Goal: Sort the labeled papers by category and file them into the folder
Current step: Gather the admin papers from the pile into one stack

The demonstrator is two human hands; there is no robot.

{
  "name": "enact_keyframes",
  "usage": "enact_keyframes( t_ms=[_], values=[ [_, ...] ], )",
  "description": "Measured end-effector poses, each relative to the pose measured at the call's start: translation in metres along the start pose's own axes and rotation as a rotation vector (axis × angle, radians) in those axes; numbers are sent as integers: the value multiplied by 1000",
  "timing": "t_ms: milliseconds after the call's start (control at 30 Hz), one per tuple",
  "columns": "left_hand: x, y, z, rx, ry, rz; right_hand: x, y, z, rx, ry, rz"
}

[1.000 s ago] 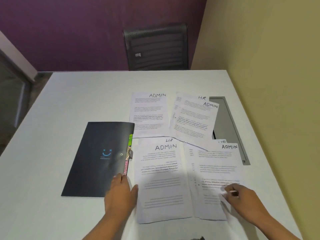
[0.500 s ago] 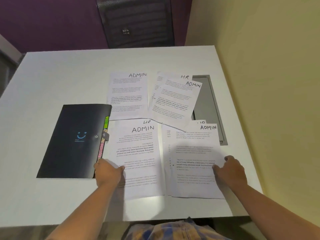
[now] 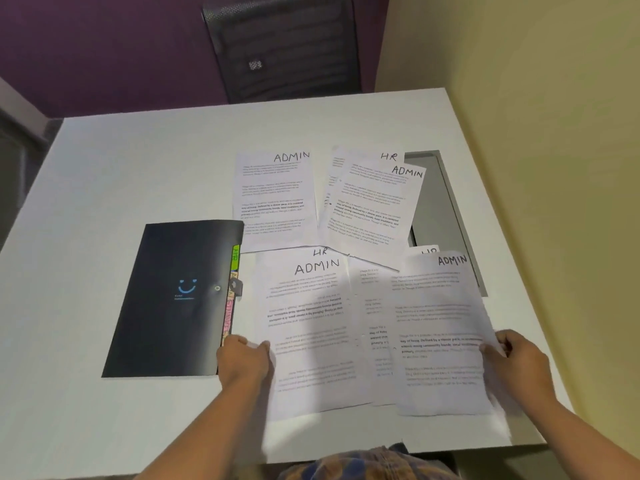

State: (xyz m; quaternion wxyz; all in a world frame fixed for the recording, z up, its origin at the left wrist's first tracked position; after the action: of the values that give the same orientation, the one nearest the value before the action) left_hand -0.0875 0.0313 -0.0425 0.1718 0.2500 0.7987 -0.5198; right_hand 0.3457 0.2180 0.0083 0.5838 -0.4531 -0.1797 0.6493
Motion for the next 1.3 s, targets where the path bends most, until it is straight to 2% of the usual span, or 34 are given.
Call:
enact_keyframes(
  t_ms=[133,333,533,767,967,1033,1167,1300],
  values=[
    [-10,6,-12,67,99,-30,-10,-17,6,126,-65,-16],
    [-2,13,-15,-131,-3,58,-13,-29,-7,406,58,33],
    [0,-6,-20,-115,255,-2,-11,-23,2,517,88,64],
    [-14,-22,-15,-131,410,73,-20,-8,25,579,52,123],
    [-29,-47,-22,-91,529,-65,-24,-4,40,526,-3,113],
    [-36,-59,-26,-148,543,-108,-21,-2,41,534,-10,121],
    [-49,-79,-37,-369,511,-77,-16,-1,48,615,2,173],
    [-56,-85,-55,-550,467,-14,-17,2,83,769,-12,366]
  ],
)
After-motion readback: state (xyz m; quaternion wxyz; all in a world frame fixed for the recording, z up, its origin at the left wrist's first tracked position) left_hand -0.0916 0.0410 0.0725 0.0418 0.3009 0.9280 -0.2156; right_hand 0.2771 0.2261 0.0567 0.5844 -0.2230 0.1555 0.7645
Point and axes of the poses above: each hand's wrist, its own x-axis towards the middle knuckle, its own y-axis out of the palm, z = x × y, the point moved 6 cm from there along x, towards the middle knuckle, and after that the axes turned 1 degree about y, right-handed, at the moved point
